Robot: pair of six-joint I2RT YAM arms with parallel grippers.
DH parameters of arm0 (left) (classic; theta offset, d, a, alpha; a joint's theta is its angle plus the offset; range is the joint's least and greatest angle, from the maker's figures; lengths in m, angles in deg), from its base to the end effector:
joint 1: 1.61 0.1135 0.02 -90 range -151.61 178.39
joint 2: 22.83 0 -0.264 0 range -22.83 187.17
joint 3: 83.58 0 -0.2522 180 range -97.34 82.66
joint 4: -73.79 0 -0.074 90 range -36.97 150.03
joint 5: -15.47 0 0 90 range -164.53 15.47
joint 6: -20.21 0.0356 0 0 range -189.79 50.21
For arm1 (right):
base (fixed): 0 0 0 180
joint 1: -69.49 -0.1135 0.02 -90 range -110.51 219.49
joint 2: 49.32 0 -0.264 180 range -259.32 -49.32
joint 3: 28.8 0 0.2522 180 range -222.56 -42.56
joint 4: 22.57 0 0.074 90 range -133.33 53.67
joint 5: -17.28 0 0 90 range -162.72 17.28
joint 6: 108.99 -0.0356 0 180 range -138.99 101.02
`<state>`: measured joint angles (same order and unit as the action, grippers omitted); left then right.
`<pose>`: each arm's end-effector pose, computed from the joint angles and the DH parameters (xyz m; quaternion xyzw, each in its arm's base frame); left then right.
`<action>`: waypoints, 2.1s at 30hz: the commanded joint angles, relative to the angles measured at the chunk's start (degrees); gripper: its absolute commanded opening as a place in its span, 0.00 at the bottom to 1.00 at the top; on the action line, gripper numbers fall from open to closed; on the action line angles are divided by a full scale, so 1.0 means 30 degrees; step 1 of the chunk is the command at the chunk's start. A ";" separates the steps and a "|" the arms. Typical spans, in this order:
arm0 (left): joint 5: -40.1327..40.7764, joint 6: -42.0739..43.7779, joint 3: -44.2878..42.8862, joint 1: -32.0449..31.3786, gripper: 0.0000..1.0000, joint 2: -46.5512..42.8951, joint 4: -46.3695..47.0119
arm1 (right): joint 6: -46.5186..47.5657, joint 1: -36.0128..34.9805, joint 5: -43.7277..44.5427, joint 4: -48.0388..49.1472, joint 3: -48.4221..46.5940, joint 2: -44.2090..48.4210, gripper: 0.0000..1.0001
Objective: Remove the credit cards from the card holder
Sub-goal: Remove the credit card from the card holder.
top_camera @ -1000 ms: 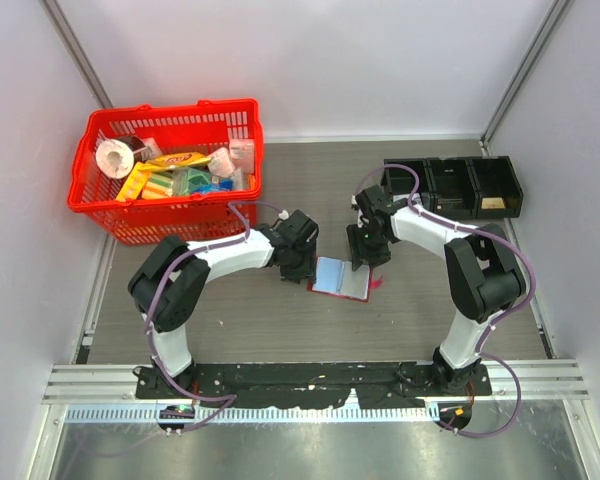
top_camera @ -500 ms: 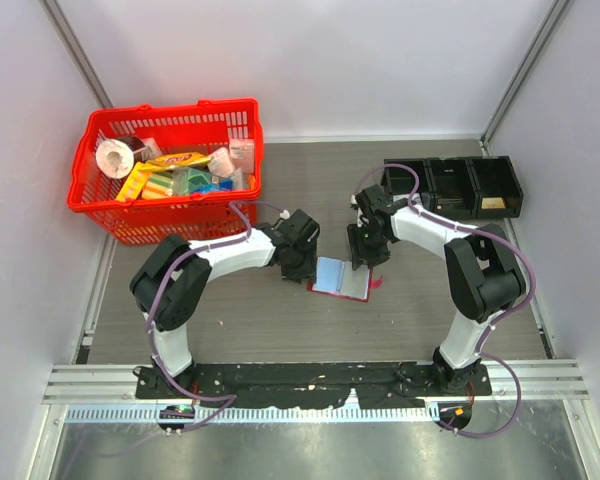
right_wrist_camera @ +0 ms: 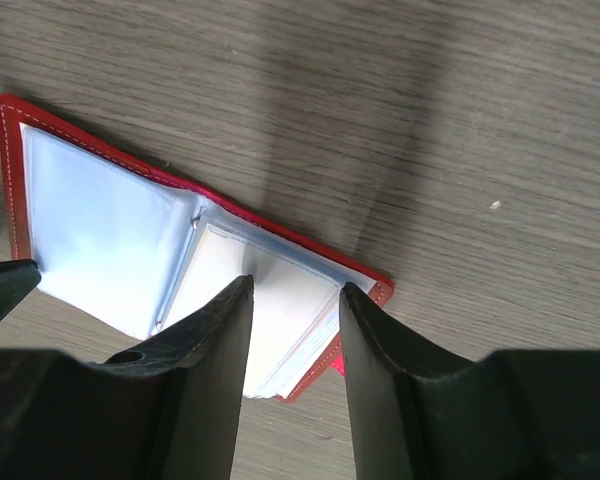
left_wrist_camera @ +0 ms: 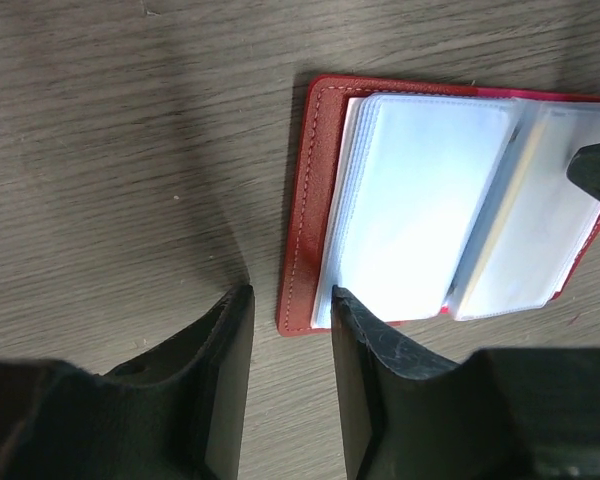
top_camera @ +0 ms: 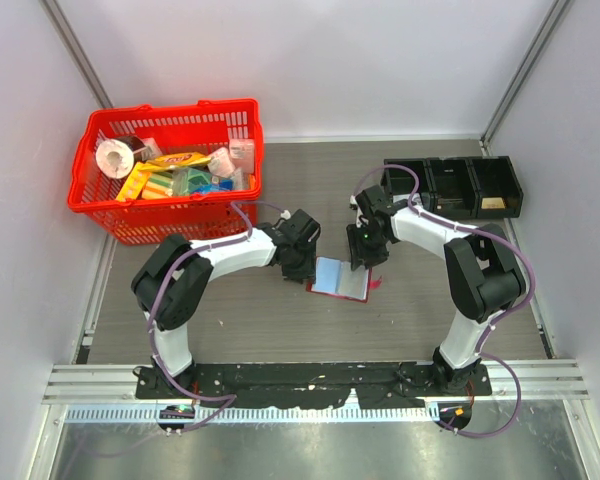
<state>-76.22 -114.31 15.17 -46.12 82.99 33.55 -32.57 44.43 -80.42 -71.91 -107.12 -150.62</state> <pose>0.2617 -0.2587 0.1635 0.0031 0.9758 -0.1631 0.1454 0.3033 0.1471 0.1698 -0.1089 0.9799 0.1133 0.1227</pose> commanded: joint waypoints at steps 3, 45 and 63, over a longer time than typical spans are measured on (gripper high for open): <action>-0.0314 0.0336 -0.0210 -0.0016 0.38 0.0821 -0.0022 | 0.0105 -0.0026 -0.1678 0.0314 0.0248 0.0483 0.40; 0.0155 -0.0661 0.1167 -0.0016 0.34 -0.0762 0.1121 | -0.5693 -0.2868 0.4350 0.0403 0.0300 0.5169 0.56; -0.0168 -0.0778 0.1049 -0.0017 0.34 -0.0469 0.1034 | -1.0384 -0.3278 0.4004 0.4063 0.5962 0.6961 0.56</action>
<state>-77.67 -116.75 18.12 -46.17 81.61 37.79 -61.68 34.77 -69.39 -65.02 -89.20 -129.20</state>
